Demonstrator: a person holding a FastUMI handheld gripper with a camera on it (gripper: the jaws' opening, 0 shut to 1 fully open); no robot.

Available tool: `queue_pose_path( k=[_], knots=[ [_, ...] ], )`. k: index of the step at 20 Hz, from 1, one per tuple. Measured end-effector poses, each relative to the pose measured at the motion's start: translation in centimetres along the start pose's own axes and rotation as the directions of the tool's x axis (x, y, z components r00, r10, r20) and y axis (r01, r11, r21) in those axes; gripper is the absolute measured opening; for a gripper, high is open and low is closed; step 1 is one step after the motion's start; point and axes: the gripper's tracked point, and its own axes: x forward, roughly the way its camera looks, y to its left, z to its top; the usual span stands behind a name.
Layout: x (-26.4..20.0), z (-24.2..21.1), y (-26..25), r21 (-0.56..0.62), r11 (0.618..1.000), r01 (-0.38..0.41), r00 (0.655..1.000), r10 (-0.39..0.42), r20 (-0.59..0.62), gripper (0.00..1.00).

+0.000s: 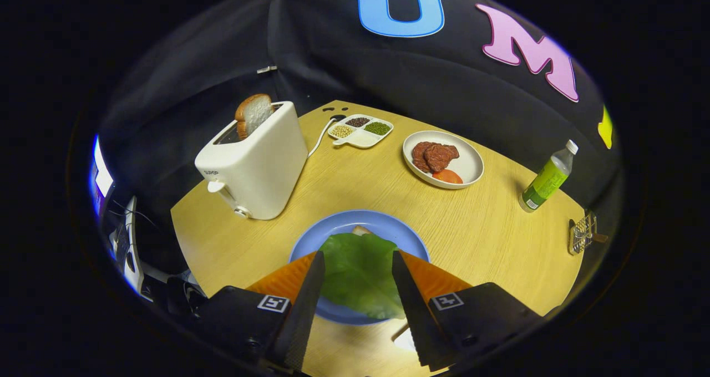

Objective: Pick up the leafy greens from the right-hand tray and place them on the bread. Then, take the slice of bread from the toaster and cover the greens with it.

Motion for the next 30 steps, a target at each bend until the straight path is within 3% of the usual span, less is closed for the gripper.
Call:
queue_pose_path(
  k=[9, 17, 23, 30],
  knots=[
    [-3.1, 8.5, 3.4, -0.03, 0.998, -0.055, 0.986, 0.059, 0.158, 0.77],
    [-1.2, 18.9, 10.2, -0.075, 0.986, -0.147, 0.954, 0.161, 0.252, 0.77],
    [3.5, 22.3, 16.0, -0.103, 0.975, -0.195, 0.955, 0.212, 0.206, 0.77],
    [11.5, 20.6, 17.9, -0.101, 0.99, -0.093, 0.995, 0.097, 0.035, 0.77]
  ],
)
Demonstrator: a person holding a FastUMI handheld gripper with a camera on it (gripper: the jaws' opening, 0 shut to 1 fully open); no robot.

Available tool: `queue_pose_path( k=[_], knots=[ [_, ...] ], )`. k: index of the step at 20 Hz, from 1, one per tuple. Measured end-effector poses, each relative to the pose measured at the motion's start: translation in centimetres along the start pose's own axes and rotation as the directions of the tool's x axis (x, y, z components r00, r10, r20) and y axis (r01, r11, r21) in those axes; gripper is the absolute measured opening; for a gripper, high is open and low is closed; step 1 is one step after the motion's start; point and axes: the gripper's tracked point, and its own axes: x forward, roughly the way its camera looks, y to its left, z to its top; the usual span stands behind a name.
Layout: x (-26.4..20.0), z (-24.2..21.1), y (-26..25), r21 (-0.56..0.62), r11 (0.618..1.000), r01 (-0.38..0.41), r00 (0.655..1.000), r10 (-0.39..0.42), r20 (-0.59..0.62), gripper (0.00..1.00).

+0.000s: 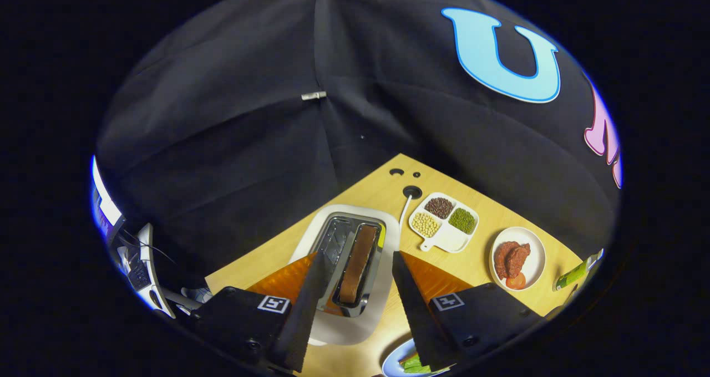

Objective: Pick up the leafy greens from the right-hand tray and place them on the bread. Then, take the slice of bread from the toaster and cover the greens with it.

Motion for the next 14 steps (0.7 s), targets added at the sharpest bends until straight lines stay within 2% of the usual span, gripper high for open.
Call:
queue_pose_path(
  k=[2, 9, 12, 14],
  knots=[
    [1.3, 0.0, 0.1, 0.004, 1.0, 0.022, 0.999, -0.022, -0.024, 0.74],
    [2.9, -1.0, -0.4, 0.029, 0.998, 0.063, 0.994, -0.061, -0.088, 0.21],
    [2.3, -0.6, -0.1, 0.049, 0.998, 0.043, 0.997, -0.04, -0.073, 0.17],
    [1.1, 0.9, -0.2, 0.055, 0.998, 0.045, 0.999, -0.044, -0.022, 0.14]
  ],
)
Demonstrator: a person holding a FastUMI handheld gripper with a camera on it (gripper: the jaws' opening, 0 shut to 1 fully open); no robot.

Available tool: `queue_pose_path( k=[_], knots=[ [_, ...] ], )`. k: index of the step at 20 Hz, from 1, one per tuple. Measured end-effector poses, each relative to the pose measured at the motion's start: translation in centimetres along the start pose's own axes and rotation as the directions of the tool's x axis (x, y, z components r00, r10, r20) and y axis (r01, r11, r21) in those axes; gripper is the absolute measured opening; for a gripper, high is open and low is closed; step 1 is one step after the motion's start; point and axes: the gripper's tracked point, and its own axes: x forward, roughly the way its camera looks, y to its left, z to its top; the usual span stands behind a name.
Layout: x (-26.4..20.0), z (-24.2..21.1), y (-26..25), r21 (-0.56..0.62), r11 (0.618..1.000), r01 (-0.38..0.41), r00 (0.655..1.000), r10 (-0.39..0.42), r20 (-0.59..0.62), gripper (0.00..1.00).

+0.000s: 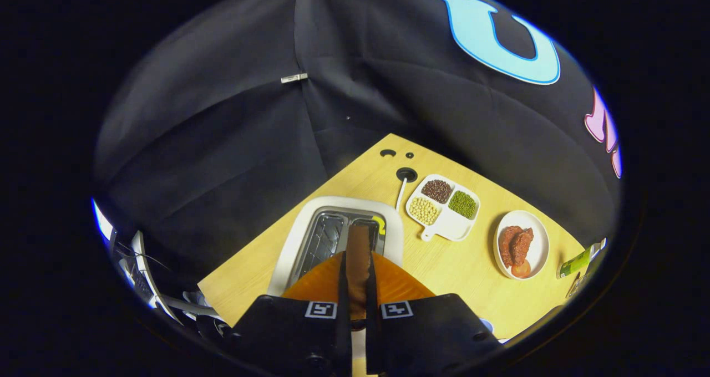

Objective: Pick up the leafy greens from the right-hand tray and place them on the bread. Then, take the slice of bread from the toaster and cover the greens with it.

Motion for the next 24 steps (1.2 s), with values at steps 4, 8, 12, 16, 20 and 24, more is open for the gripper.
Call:
queue_pose_path(
  k=[4, 8, 12, 16, 20, 24],
  knots=[
    [-2.9, 2.0, -0.8, 0.018, 1.0, -0.017, 0.998, 0.016, 0.057, 0.14],
    [-6.6, 3.2, -2.8, 0.053, 0.998, -0.018, 0.993, 0.012, 0.121, 0.14],
    [-10.5, 3.3, -5.9, 0.061, 0.998, -0.003, 0.987, -0.006, 0.163, 0.14],
    [-13.9, 1.3, -10.0, 0.099, 0.994, 0.047, 0.981, -0.065, 0.184, 0.14],
    [-15.7, -3.6, -13.7, 0.144, 0.984, 0.107, 0.981, -0.129, 0.148, 0.14],
    [-16.1, -9.2, -16.5, 0.238, 0.96, 0.149, 0.981, -0.173, 0.082, 0.14]
  ],
)
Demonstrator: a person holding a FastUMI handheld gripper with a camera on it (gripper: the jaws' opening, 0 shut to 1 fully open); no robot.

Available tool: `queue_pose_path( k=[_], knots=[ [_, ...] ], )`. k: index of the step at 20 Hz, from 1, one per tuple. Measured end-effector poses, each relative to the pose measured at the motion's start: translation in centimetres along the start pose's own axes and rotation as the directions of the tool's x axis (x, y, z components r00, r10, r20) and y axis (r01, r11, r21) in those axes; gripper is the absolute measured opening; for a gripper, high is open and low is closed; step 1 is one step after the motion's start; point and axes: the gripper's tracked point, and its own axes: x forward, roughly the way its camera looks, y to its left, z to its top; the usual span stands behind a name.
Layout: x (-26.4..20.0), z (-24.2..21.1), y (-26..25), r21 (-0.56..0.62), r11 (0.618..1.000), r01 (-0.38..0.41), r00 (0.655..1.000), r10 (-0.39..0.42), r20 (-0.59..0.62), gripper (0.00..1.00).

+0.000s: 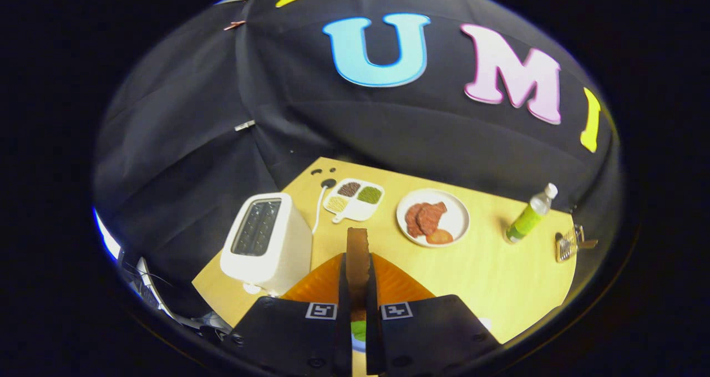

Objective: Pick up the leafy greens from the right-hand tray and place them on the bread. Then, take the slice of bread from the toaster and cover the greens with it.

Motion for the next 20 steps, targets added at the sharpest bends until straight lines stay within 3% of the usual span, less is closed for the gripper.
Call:
queue_pose_path(
  k=[3, 9, 12, 20],
  knots=[
    [0.2, -3.2, -1.4, 0.085, 0.996, 0.022, 0.999, -0.02, -0.03, 0.14],
    [1.7, -6.6, -1.5, 0.262, 0.964, 0.052, 0.998, -0.06, 0.024, 0.14],
    [2.9, -7.9, -0.9, 0.353, 0.935, 0.03, 0.999, -0.039, 0.019, 0.14],
    [5.1, -13.0, -4.8, 0.521, 0.849, 0.085, 0.996, -0.08, -0.033, 0.14]
  ],
)
